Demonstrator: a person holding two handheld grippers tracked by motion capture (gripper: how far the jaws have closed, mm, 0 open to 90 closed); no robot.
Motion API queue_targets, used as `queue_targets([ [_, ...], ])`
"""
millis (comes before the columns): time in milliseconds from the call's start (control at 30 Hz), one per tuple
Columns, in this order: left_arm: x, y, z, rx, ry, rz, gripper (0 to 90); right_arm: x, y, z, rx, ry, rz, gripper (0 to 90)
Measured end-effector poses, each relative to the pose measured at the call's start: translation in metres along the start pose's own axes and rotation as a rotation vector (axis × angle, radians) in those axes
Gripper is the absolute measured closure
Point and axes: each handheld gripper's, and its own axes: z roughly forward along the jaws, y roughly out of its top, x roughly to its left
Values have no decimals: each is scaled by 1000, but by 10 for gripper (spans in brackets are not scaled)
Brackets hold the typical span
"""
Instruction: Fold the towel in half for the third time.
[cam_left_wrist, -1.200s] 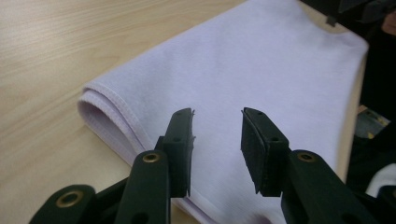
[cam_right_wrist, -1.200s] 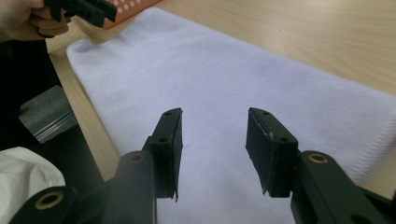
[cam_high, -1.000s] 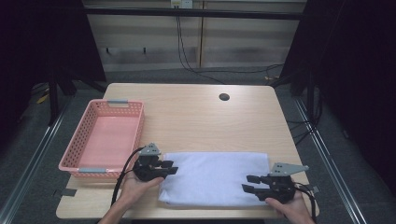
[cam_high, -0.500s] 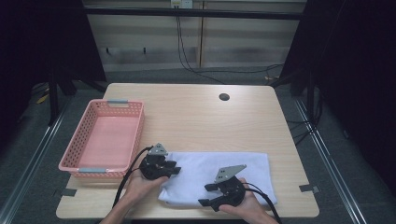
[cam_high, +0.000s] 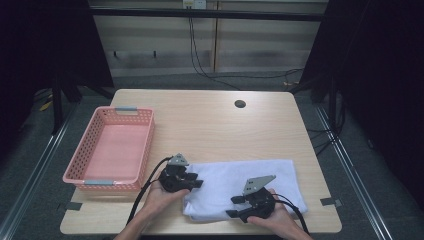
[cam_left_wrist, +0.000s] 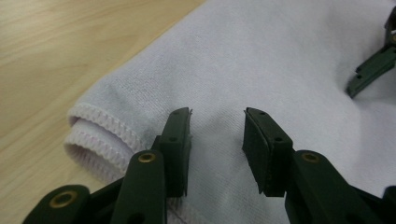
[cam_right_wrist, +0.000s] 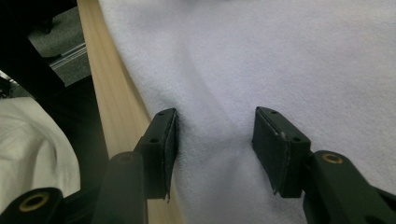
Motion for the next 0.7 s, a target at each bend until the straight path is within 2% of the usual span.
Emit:
queue_targets([
  [33, -1, 1, 0, 3, -8, 9, 614, 0, -1, -2, 4, -1, 9, 495],
  [100, 1, 4, -6, -6, 4, 12, 611, 1, -2, -4, 5, -5, 18, 467],
  [167, 7, 7, -17, -40, 14, -3, 610, 3, 0, -5, -5, 6, 30, 423],
  [233, 15, 12, -28, -57, 37, -26, 602, 8, 5, -3, -16, 15, 25, 422],
  [300, 21, 17, -34, -85, 49, -41, 581, 16, 12, 2, -38, 54, 25, 421],
  [500, 42, 19, -20, -99, 80, -112, 520, 40, 42, 34, -27, 134, -38, 394],
  [567, 43, 18, -16, -75, 113, -95, 502, 46, 52, 45, -23, 143, -63, 384],
  [633, 45, 17, -16, -72, 119, -111, 485, 49, 58, 56, -12, 143, -81, 375],
  [700, 47, 16, -17, -80, 125, -113, 478, 52, 62, 64, -4, 123, -96, 355],
])
